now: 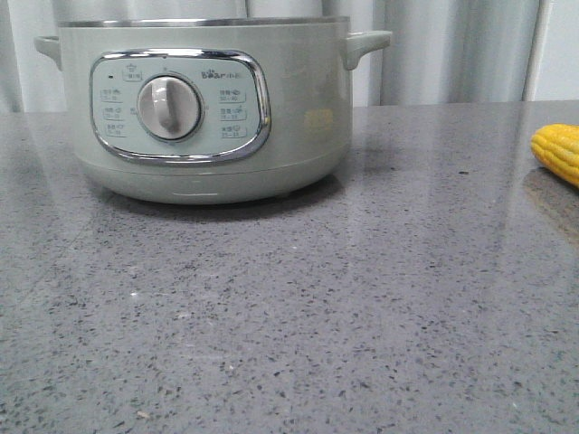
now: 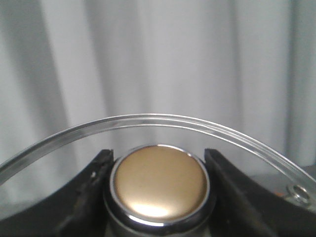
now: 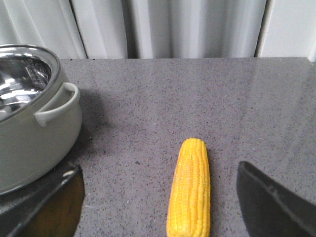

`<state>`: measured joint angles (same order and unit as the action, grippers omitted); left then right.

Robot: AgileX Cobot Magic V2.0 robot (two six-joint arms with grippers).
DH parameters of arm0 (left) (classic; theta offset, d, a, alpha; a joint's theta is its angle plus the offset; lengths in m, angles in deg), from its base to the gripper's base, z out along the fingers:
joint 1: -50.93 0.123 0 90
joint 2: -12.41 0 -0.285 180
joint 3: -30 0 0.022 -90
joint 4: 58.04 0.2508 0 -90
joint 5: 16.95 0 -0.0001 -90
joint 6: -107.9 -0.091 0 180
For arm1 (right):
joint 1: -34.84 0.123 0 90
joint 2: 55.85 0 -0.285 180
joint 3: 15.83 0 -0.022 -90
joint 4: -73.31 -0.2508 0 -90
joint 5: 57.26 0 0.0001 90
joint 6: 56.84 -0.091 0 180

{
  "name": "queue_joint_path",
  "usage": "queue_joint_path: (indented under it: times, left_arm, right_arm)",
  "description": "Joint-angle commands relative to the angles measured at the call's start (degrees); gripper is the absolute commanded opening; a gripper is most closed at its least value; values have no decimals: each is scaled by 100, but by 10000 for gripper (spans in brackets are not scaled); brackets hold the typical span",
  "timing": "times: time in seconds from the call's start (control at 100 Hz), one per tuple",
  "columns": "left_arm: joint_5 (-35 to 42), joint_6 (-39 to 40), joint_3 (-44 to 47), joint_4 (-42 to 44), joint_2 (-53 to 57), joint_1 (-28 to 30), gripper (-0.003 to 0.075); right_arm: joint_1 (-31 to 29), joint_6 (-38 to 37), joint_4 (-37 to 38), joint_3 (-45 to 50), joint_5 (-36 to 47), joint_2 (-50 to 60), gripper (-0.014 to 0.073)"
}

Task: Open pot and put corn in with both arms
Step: 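Grasp the lid knob with the left gripper and lift the lid off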

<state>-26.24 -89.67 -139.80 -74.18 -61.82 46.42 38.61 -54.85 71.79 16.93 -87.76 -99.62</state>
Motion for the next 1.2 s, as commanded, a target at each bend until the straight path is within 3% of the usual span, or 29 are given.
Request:
queue_joint_path:
  times: [0.0,0.17,0.41,0.73,0.8,0.98,1.19]
  left_arm:
    - [567,-15,210,-107,267,628,62]
    - [1383,-15,1445,-546,255,1007,62]
    - [2628,-15,3000,-686,95,549,64]
    - [3041,-15,3358,-686,-542,80,69]
    - [3003,-15,3358,-686,-648,80,113]
    - [2954,-15,3358,-686,-779,80,328]
    - [2844,-15,3358,-701,-798,80,452]
  right_arm:
    - [0,56,-7,-201,315,-43,529]
    - [0,56,-17,-198,318,-43,529]
    - [0,56,-17,-198,318,-43,529]
    - [0,56,-17,-198,339,-43,529]
    - [0,56,-17,-198,339,-43,529]
    - [0,56,-82,-198,339,-43,529]
    - [0,56,-92,-198,480,-443,529]
